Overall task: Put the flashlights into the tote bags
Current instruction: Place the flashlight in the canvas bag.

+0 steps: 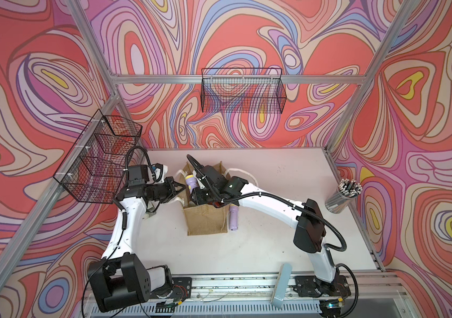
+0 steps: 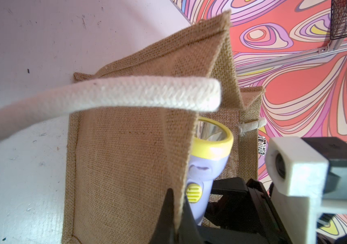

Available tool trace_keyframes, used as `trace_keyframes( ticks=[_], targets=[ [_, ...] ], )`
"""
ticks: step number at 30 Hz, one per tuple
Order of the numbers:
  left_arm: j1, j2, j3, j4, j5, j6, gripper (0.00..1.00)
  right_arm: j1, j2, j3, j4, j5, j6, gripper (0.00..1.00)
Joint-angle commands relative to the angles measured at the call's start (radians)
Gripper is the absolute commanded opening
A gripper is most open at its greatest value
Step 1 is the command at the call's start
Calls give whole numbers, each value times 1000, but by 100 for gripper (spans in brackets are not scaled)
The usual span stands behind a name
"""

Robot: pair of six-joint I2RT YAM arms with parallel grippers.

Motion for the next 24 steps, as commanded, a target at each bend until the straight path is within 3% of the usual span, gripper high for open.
trace_keyframes(
  ticks=[1, 24],
  targets=[
    [0, -29, 3, 17, 52, 15, 0, 3, 28, -2, 7, -13, 33, 16],
    [-1, -30, 1, 20, 58, 13, 0, 2, 138, -9, -67, -30, 134, 17]
  ],
)
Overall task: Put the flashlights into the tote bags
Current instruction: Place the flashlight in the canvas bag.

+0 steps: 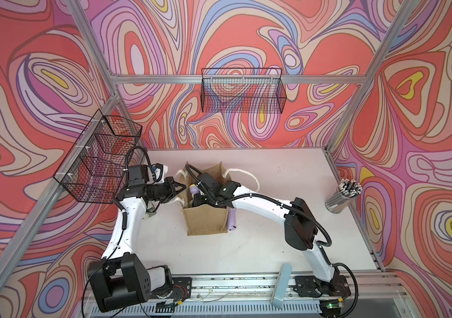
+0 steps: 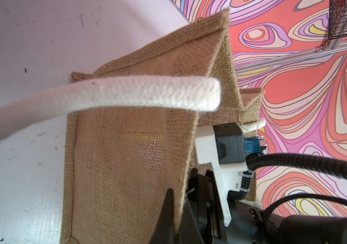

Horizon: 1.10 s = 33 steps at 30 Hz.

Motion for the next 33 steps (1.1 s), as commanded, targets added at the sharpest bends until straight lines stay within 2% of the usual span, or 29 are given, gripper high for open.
trace_keyframes(
  ticks=[1, 6, 10, 18, 23, 33],
  targets=[
    [-1, -30, 1, 21, 52, 13, 0, 6, 49, -7, -24, -12, 22, 17],
    [-1, -29, 3, 20, 50, 12, 0, 6, 49, -5, -38, 1, 20, 17],
    [0, -27, 2, 20, 48, 12, 0, 5, 37, 2, -84, 71, 8, 18],
    [0, -29, 2, 16, 33, 12, 0, 2, -16, -4, -105, 133, -12, 32],
    [0, -30, 0, 14, 33, 14, 0, 0, -42, -3, -95, 136, -22, 54],
    [0, -31, 2, 14, 33, 12, 0, -2, -114, -4, -98, 189, -52, 61]
  ],
)
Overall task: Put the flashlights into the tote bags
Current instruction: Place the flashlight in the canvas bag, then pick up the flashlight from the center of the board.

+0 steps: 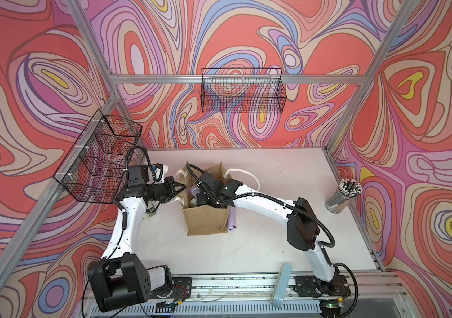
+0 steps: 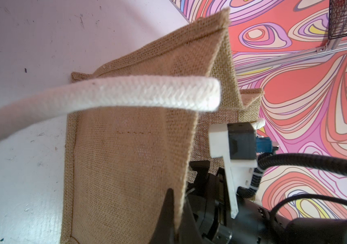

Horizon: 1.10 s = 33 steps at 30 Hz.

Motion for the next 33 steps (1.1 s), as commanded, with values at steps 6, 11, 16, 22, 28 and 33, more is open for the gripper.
trace_keyframes(
  ticks=[6, 11, 16, 22, 28, 33],
  targets=[
    [0, -33, 1, 16, 37, 12, 0, 1, -144, -33, -8, 104, -47, 61],
    [0, -35, 1, 16, 39, 10, 0, 2, -217, -79, 3, 157, -55, 61],
    [0, -35, 1, 18, 41, 9, 0, 0, -279, -122, 4, 201, -55, 61],
    [0, -36, 0, 20, 45, 9, 0, 1, -352, -173, 7, 242, -48, 61],
    [0, -39, 0, 19, 45, 10, 0, 0, -429, -212, 6, 255, -46, 59],
    [-1, -44, 0, 18, 42, 10, 0, 0, -499, -259, -1, 253, -33, 57]
  ],
)
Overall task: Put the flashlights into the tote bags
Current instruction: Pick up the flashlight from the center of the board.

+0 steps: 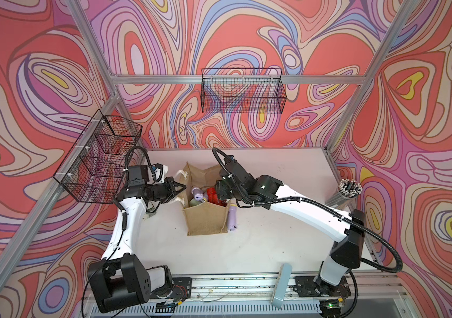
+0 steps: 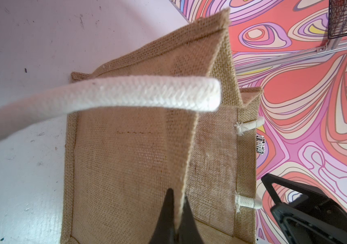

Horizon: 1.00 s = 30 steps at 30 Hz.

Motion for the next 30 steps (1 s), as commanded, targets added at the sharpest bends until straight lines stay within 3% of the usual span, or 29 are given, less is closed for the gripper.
trace_keyframes(
  ticks=[1, 7, 13, 18, 24, 30],
  targets=[
    [0, -38, -1, 20, 42, 11, 0, 1, -69, -32, -7, 21, 13, 57],
    [-1, -40, 0, 17, 40, 12, 0, 1, -173, -133, 5, -42, -20, 54],
    [0, -37, 1, 13, 31, 11, 0, 1, -322, -347, 137, -164, -11, 52],
    [0, -32, 1, 18, 31, 9, 0, 1, -396, -480, 132, -144, 49, 52],
    [-1, -21, 2, 16, 25, 8, 0, 2, -420, -601, 129, -185, 120, 52],
    [0, -22, 2, 14, 16, 11, 0, 2, -424, -766, 200, -146, 190, 49]
  ],
)
